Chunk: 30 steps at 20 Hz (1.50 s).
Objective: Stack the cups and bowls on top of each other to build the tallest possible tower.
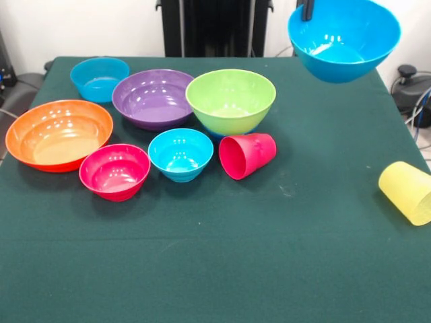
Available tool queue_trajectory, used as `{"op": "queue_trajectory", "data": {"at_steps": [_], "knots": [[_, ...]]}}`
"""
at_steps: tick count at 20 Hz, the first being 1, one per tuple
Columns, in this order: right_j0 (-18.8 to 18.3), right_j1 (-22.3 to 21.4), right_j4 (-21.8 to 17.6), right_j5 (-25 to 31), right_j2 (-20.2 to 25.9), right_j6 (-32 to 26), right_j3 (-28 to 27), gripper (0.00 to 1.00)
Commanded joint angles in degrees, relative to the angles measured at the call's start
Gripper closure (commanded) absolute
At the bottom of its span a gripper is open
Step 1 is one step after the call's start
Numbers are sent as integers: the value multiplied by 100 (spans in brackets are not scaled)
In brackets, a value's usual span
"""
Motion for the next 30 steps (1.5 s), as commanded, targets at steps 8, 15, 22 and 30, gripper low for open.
{"op": "queue_trajectory", "data": {"at_steps": [8, 15, 22, 30], "knots": [[-231, 349, -740, 309, 227, -228, -88, 100], [-424, 289, -837, 400, 427, -228, -64, 100], [-525, 77, -797, 624, 531, -232, -8, 100], [-731, -118, -888, 862, 612, -450, -14, 100]]}}
